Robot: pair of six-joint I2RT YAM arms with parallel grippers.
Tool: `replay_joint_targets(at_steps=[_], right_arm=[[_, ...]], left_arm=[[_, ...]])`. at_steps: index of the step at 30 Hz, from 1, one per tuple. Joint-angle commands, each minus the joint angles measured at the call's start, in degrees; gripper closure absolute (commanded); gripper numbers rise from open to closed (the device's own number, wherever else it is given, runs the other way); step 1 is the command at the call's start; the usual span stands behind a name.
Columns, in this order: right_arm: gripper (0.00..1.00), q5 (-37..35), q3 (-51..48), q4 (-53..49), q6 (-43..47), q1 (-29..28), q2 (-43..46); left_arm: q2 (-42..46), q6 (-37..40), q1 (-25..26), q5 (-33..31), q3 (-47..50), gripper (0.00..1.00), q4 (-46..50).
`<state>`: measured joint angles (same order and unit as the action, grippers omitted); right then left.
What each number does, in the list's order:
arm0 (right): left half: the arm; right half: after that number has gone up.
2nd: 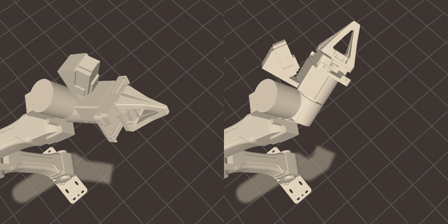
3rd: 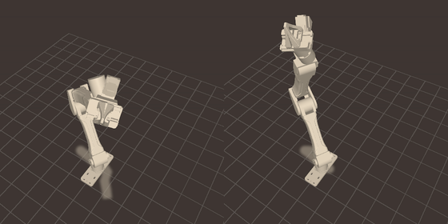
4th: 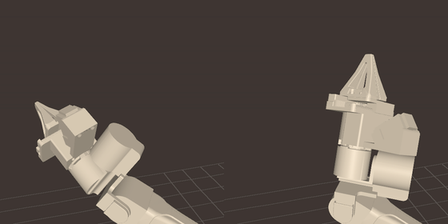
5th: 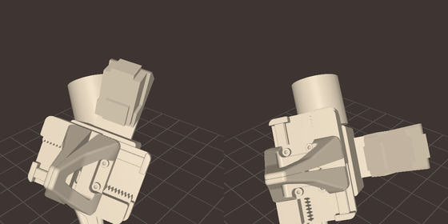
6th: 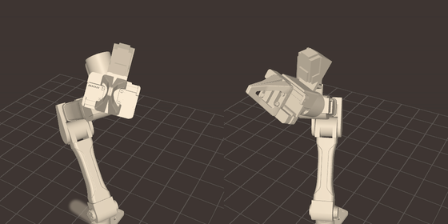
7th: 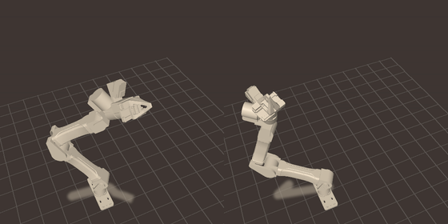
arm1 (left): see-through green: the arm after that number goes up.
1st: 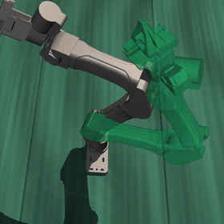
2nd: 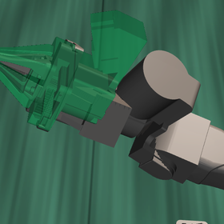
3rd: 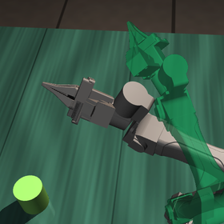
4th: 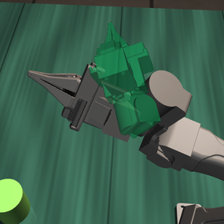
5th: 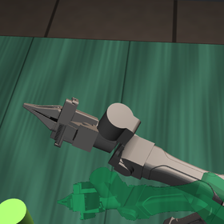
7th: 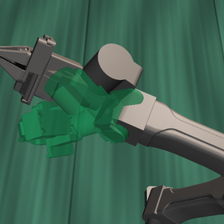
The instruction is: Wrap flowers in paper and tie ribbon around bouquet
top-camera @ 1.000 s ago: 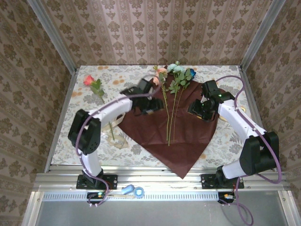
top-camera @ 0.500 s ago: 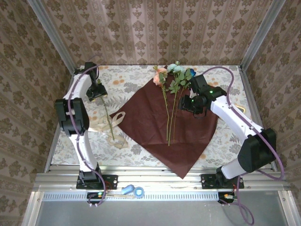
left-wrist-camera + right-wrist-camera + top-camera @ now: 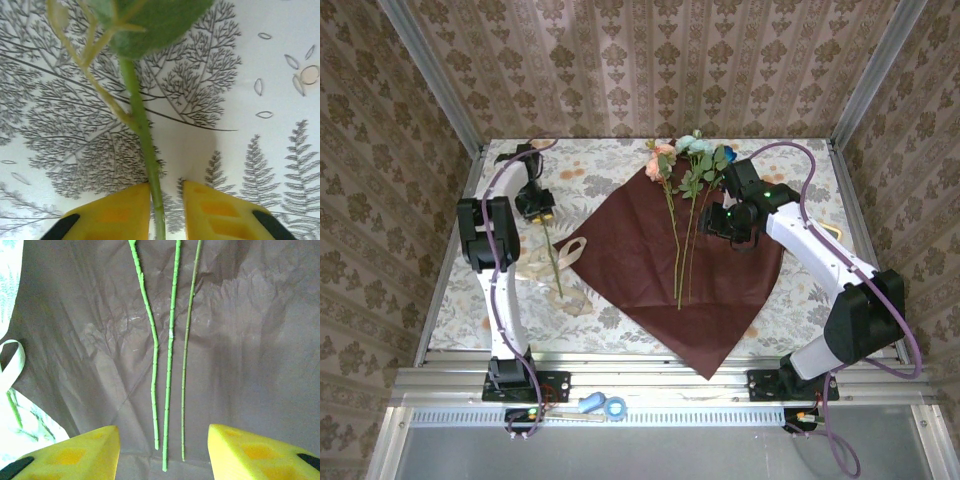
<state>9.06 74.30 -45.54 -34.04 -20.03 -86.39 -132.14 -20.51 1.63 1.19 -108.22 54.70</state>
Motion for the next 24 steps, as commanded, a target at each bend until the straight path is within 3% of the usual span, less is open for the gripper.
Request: replay_joint_targets(at_steps=[1,3,6,21,24], right_arm=[[0.49,-1.9,1.8,-2.0,0.1,-0.2,-0.7],[0.49,-2.0,1.8,-2.1,0.0,-0.2,-0.8],[0.49,-2.1,1.8,-2.0,-0.1,-0.2,-0.7],[0.49,-1.2,3.1,-1.4,-0.4,-0.2,-1.9],[0.49,-1.5,3.3,-1.5,-0.3,-0.1,-1.9]], left_arm=[[-0.8,0.1,0.2,0.7,3.6,0.85,-0.6],[-0.1,0.0,0.3,1.0,5.3,0.95,-1.6],[1.6,0.3,0.3,1.0,6.7,1.0,-2.4],[21.0,2.1,0.5,-6.9,0.6,1.0,5.7],[24.1,0.5,0.9,-2.4,-1.6,1.0,6.4]])
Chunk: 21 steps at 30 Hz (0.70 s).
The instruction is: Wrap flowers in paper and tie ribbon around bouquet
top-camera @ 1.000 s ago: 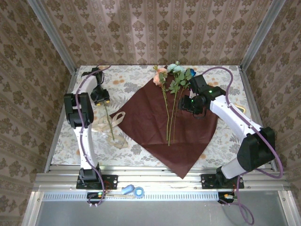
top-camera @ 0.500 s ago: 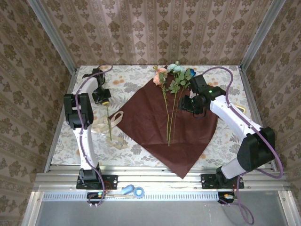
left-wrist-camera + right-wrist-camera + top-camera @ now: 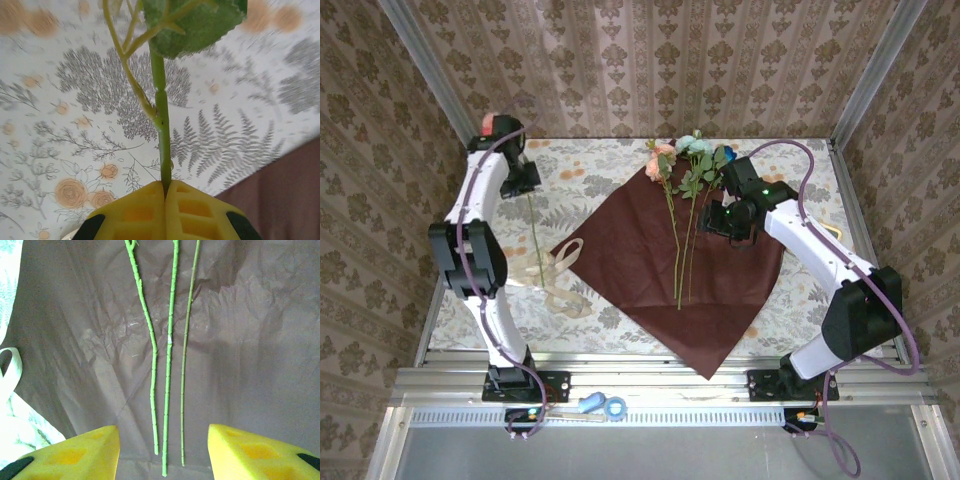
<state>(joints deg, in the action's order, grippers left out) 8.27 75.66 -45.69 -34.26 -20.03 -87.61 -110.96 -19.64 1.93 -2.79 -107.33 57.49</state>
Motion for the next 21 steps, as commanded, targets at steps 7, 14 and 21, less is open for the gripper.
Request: replay_joint_targets(at_steps=[7,14,21], right_arm=[[0.49,1.8,-1.4,-0.1,-1.5,5.5,1.7],[0.49,2.6,-4.4,-0.8,-1.6,11.3,5.5],[0.49,3.5,-8.5,-1.2,-1.4,13.3,10.6]], left_arm=[[7.7,-14.5,16.7,23.5,3.8,1.0,-16.8],[-3.5,-27.6,35.1,25.3,3.5,1.0,-42.7],[-21.0,-26.7,37.3,23.8,-9.8,1.0,-42.9]])
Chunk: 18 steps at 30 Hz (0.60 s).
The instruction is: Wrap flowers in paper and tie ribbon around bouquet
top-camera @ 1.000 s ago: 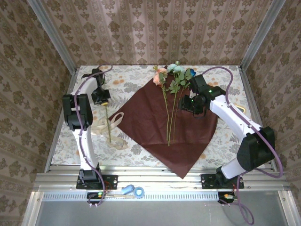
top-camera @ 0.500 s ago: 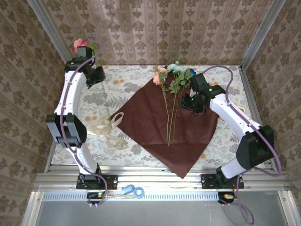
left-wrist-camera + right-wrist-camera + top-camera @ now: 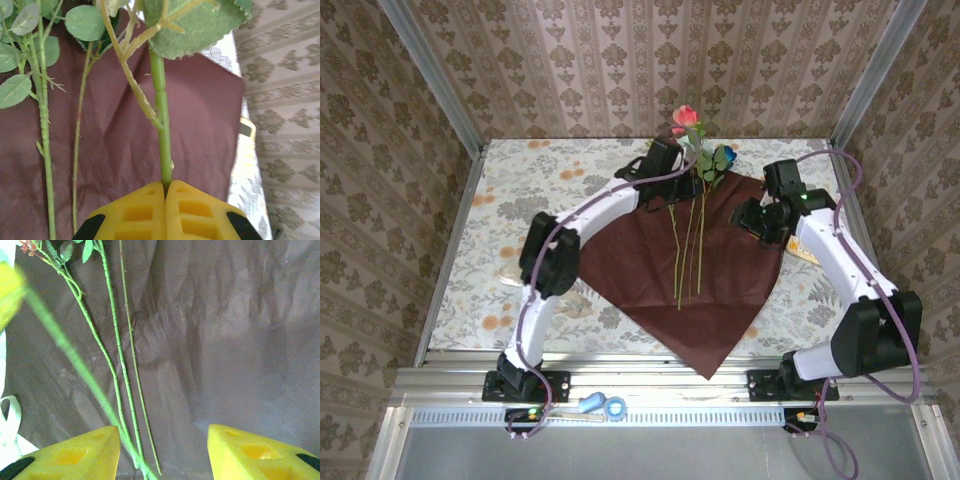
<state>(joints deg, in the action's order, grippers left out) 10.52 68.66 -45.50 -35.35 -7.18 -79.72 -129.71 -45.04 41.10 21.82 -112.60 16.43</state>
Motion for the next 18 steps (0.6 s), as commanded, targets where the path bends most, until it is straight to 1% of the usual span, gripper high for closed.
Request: replay_joint_targets(at_steps=[1,5,6,7,8,9,11,14,15,18], right_arm=[[0.5,1.3,-2.0,-1.4,-0.3,0.6,3.2],[0.48,1.9,-3.7,-1.2,-0.3,0.9,4.1],[0.47,2.2,-4.0,-1.2,-0.3,0.9,4.0],[0.46,2.6,-4.0,-1.3,-0.1,0.9,3.8],[0.45,2.8,-3.9,-1.5,0.0,0.9,3.5],[0.45,3.0,-3.8,-1.6,0.2,0.8,3.2],[0.45,2.8,-3.7,-1.6,0.6,0.9,3.0],[0.45,1.5,-2.8,-2.4,1.8,-0.2,2.3],[0.45,0.7,-2.3,-2.6,2.3,-1.1,1.8],[0.47,-0.8,-1.4,-2.3,2.7,-5.5,0.4]], left_arm=[[-3.1,-1.3,-2.1,-0.9,-5.1,1.0,-1.9],[-5.3,-1.0,-2.6,-0.6,-6.4,0.99,-0.2],[-5.5,-1.1,-2.8,-0.3,-6.5,0.75,0.9],[-5.2,-1.3,-3.0,-0.2,-6.2,0.58,2.0],[-4.0,-1.5,-3.3,-0.6,-5.3,0.49,3.1],[-2.2,-1.2,-3.4,-1.5,-4.0,0.45,4.2],[3.0,-0.7,-3.8,-3.7,0.1,0.45,5.9],[12.7,-1.5,-5.2,-6.6,10.9,0.49,8.1],[16.0,-2.4,-5.8,-6.7,15.9,0.53,8.1],[23.2,-5.4,-7.7,-3.5,29.5,0.65,6.7]])
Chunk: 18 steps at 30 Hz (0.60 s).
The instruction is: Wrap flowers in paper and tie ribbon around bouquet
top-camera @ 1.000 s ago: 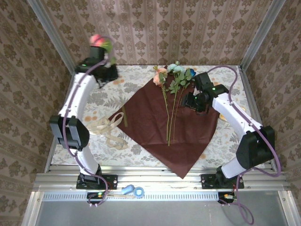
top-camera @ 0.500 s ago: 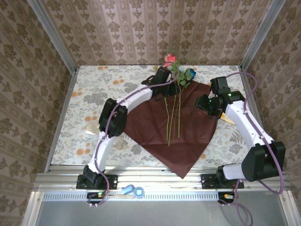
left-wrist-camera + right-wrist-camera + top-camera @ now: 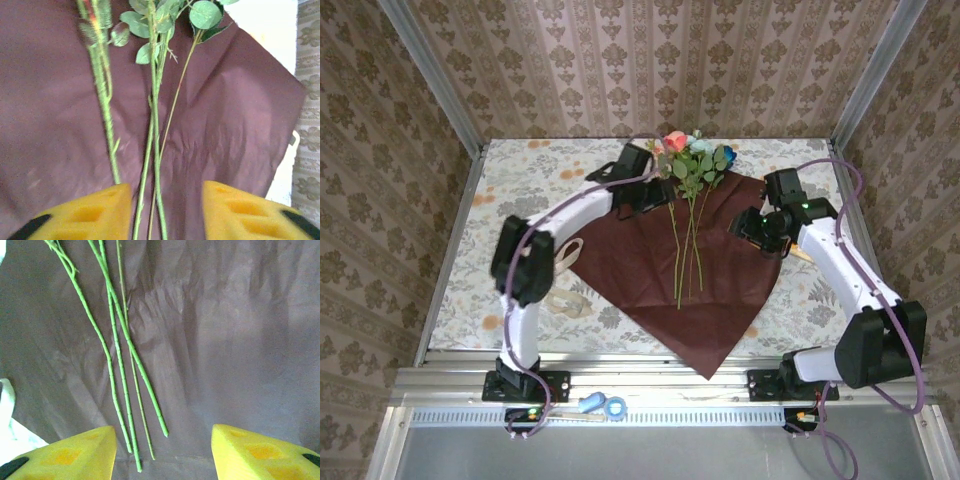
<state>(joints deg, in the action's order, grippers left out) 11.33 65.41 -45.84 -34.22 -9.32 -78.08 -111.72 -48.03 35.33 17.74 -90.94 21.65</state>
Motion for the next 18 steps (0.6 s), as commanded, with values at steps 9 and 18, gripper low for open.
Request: replay_joint_targets(at_steps=[9,18], right_arm=[[0.49,0.2,5.6,3.1,0.4,-20.3,-13.8],[0.49,-3.1,9.0,0.7,1.4,-29.0,-21.7]], left_arm=[[15.5,-6.6,-13.2,2.4,35.0,0.78,-4.3],[16.2,0.1,-29.9,2.4,40.4,0.82,-2.3]])
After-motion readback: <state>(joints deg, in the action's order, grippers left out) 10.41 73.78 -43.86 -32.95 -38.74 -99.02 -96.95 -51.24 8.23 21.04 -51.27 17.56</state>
